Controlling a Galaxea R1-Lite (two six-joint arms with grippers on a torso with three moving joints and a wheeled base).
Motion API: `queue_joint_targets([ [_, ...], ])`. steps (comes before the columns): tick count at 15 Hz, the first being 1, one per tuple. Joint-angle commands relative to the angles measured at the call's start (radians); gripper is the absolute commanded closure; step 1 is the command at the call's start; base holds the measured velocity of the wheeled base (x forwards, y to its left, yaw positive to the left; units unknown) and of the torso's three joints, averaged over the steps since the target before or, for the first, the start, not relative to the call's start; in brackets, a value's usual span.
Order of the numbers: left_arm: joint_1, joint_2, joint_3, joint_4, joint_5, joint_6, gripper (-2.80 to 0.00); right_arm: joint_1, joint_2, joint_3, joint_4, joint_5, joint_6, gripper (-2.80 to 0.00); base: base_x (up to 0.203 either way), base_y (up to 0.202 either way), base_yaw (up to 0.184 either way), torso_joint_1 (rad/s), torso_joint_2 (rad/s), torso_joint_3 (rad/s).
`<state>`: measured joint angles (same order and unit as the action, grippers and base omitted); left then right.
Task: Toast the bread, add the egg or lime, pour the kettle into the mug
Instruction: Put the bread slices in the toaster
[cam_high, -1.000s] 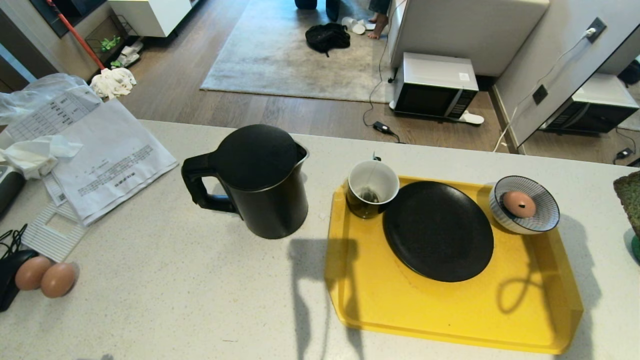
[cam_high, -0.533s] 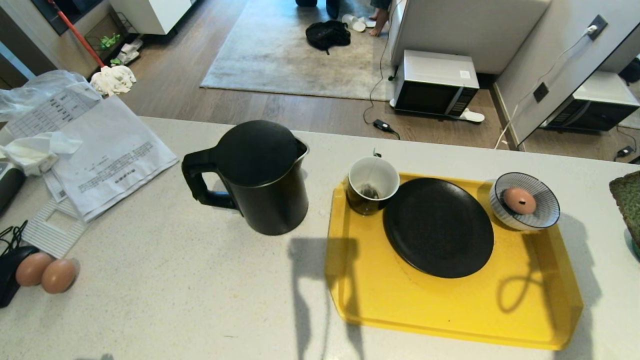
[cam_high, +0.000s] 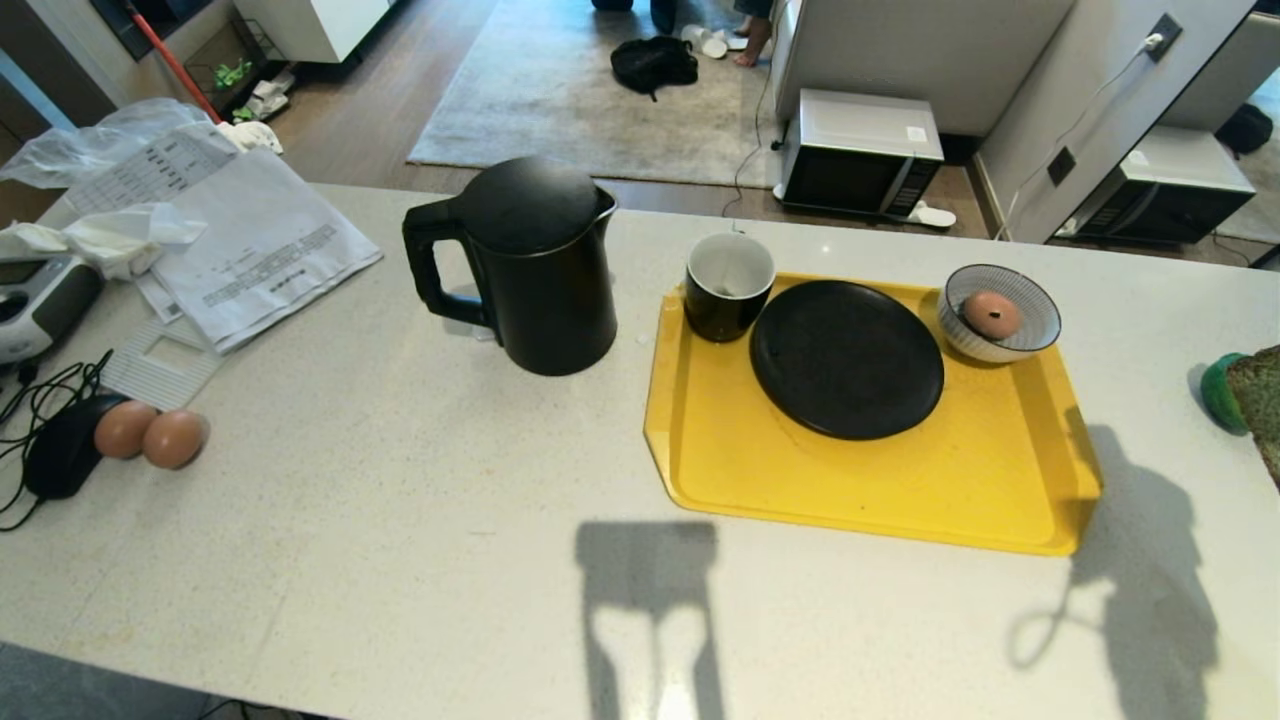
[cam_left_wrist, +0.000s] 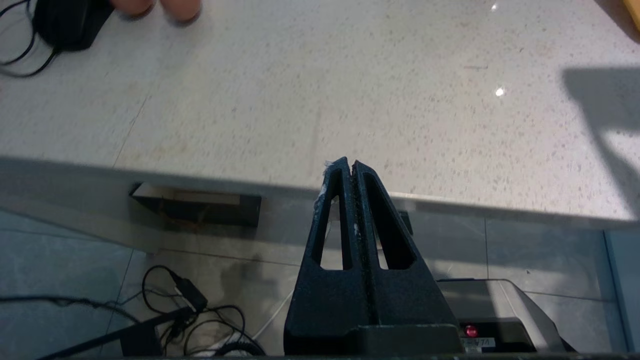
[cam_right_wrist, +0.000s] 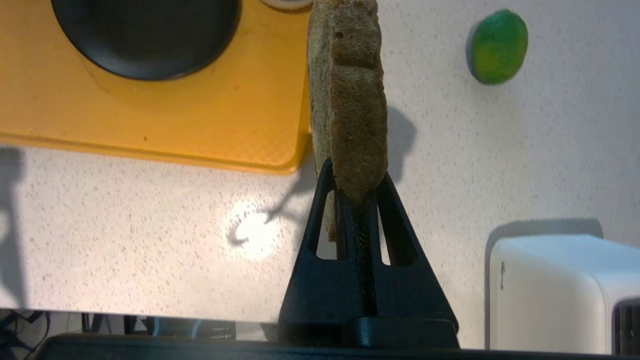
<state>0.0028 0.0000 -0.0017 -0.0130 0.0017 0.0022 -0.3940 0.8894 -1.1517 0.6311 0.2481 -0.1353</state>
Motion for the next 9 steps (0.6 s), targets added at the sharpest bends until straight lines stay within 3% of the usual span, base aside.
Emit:
queue_joint_targets([
  [1, 0.0, 0.0, 0.0, -0.001, 0.001, -0.001, 0.0, 0.0, -0.004, 0.003, 0.004, 0.002, -0.001, 0.0, -0.195, 0.0, 0.0, 0.0, 0.0, 0.004],
  [5, 0.0, 0.0, 0.001, 0.0, 0.0, -0.001, 0.0, 0.0, -0.026, 0.027, 0.007, 0.004, -0.005, 0.0, -0.174, 0.0, -0.001, 0.0, 0.0, 0.003],
  [9, 0.0, 0.0, 0.002, 0.001, 0.0, -0.001, 0.0, 0.0, -0.056, 0.052, 0.007, 0.039, -0.027, 0.0, 0.0, 0.0, 0.0, 0.0, 0.0, 0.0],
])
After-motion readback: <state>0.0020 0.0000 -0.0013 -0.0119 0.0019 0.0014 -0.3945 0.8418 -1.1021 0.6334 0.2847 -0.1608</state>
